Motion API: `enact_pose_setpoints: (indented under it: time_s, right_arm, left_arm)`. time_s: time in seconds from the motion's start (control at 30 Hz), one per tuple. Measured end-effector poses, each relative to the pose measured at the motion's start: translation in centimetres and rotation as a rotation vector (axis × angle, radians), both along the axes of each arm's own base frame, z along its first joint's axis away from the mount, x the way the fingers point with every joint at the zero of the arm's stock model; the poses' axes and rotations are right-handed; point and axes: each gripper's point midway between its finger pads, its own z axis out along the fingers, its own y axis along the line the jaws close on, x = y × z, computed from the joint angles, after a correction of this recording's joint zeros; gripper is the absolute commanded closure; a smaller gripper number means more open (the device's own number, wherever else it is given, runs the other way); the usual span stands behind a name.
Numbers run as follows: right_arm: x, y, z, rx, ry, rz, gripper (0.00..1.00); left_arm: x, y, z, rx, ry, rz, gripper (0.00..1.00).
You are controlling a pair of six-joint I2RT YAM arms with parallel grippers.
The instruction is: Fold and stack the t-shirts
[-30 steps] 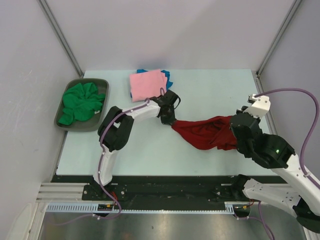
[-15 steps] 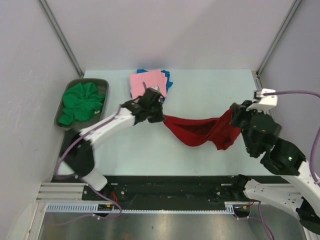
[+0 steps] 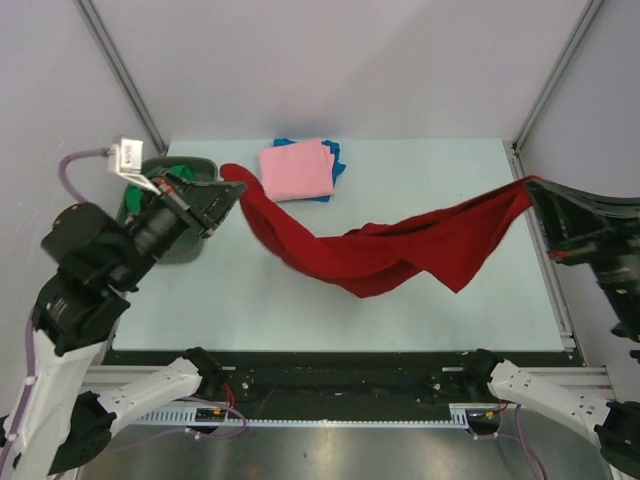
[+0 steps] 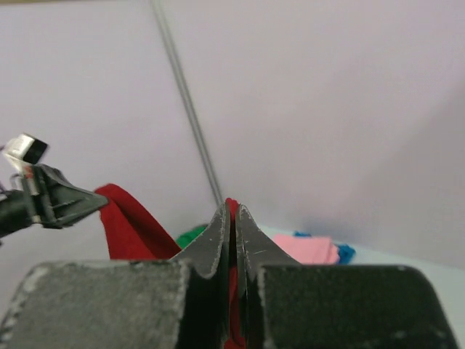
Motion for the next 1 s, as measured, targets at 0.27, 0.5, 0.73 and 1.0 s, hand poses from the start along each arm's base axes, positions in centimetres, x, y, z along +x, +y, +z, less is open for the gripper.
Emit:
enact_pose_setpoints:
  time_s: [0.27,0.5,0.73,1.0]
  right_arm:
    - [-7.4,-3.3,7.3,0.093,-0.259,0.087,1.00]
    - [-12.7,-6.6,11.4,0.177,-0.386,-0.024,1.00]
    - [-16.4,-7.3,13.6,0.233,-0.454,-0.145,1.00]
    - [-5.5,-5.4,9.3,0.200,-0.233,-0.252,1.00]
  left_arm:
    - [-3.9,2.6,2.2,-0.053,-0.064,-0.021,1.00]
    - [-7.3,5.8,5.7,-0.150,-0.148,-0.001,1.00]
    - [-10.0,9.2,7.8,-0.247,-0.234,0.051,1.00]
    - [-4.4,7.0,4.0,-0.169,-0.132,0.149,1.00]
